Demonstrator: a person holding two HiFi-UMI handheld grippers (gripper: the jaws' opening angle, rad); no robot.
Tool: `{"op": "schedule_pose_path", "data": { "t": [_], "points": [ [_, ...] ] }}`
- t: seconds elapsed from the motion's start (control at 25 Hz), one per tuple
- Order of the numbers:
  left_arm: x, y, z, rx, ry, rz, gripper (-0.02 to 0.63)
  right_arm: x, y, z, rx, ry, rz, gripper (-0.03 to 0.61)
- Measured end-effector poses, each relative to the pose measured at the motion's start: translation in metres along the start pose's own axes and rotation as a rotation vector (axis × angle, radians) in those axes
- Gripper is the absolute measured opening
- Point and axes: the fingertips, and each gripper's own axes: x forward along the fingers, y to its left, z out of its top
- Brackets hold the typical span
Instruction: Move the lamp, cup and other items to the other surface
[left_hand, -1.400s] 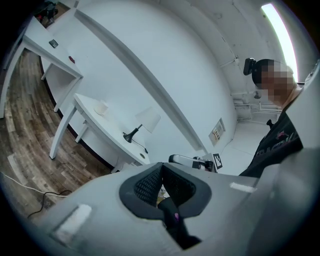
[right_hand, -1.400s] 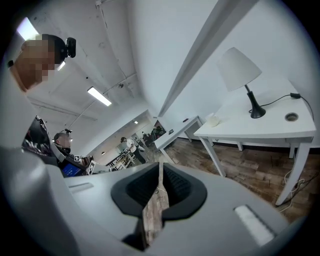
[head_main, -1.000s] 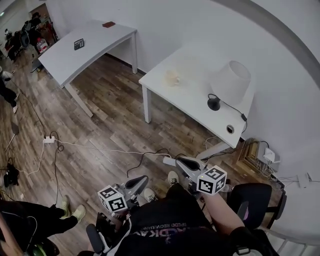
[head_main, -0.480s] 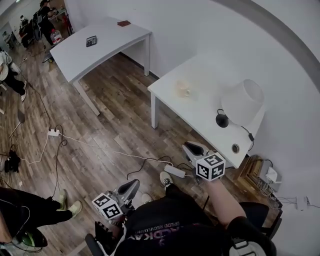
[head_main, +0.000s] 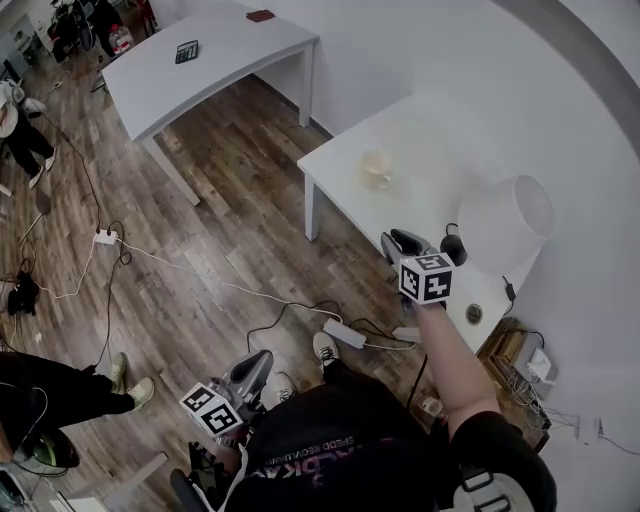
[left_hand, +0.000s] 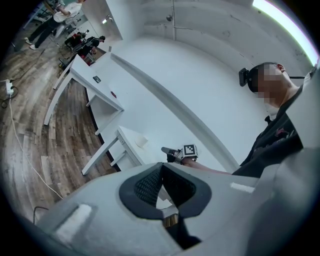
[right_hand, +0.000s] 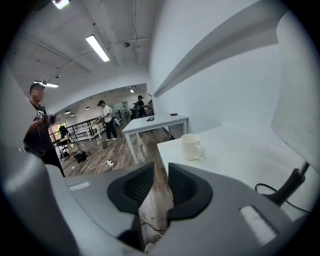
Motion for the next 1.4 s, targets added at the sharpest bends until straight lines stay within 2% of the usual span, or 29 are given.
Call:
{"op": "schedule_pose_path", "data": {
  "t": [0.32, 0.52, 0.88, 1.16, 1.4],
  "points": [
    [0.015, 0.014, 0.008, -0.039, -0.056, 0.088, -0.002, 0.062, -0.057, 0.009, -0.006, 0.054, -0.048, 0.095],
    [0.028, 0.020, 0.002, -0.059, -0.045, 0.117, -0.002, 0.094, -0.089, 0.007, 0.006, 0.077, -0.090, 0.098],
    [0.041, 0.027, 0.014, -0.057, -0.056, 0.160, -0.002, 0.142, -0.133, 0.014, -0.002, 0.157, -0.146, 0.117],
    [0.033, 0.032, 0.018, -0.070, -0.077, 0.212, -0.002, 0.166, -0.138, 0.020, -0.003, 0.180, -0.108, 0.137],
    [0.029, 0.034, 0.015, -0.078, -0.087, 0.238, -0.002, 0.176, -0.133, 0.022, -0.007, 0.181, -0.077, 0.089]
  ]
}}
